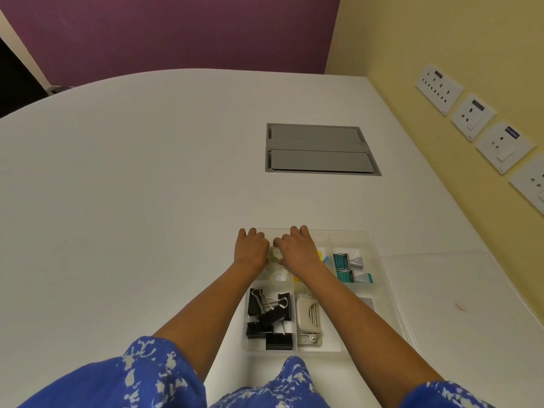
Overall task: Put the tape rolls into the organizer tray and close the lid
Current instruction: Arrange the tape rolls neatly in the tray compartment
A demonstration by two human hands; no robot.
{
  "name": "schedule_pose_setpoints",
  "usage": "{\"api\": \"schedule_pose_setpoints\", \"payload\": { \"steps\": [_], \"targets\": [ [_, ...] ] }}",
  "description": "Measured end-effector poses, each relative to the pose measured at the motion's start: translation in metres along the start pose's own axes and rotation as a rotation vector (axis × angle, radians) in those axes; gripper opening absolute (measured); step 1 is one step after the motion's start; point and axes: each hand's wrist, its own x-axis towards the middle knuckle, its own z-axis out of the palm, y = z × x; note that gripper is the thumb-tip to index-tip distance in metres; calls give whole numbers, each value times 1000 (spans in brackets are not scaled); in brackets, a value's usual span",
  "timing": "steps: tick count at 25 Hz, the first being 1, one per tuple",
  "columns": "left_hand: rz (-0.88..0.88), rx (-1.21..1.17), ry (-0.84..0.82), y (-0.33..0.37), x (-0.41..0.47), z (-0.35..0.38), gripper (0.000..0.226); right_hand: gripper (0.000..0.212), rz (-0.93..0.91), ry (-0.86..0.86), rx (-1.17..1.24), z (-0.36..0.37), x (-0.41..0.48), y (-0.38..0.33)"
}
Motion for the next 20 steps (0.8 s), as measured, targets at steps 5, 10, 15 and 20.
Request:
{"api": "schedule_pose_setpoints", "payload": {
  "steps": [5, 10, 15, 20],
  "targets": [
    [16, -45, 22, -1, -3, 0, 32, 33, 19, 25, 49, -3, -2, -1],
    [-8, -207, 127, -4, -12, 3, 28, 19, -17, 1, 56, -4, -12, -5],
    [-53, -198, 109, -6, -15, -3, 24, 21, -23, -98, -83, -5, -16, -8],
    [-81, -86, 10, -6, -14, -3, 33, 18, -2, -144, -127, -12, -15, -14]
  ]
}}
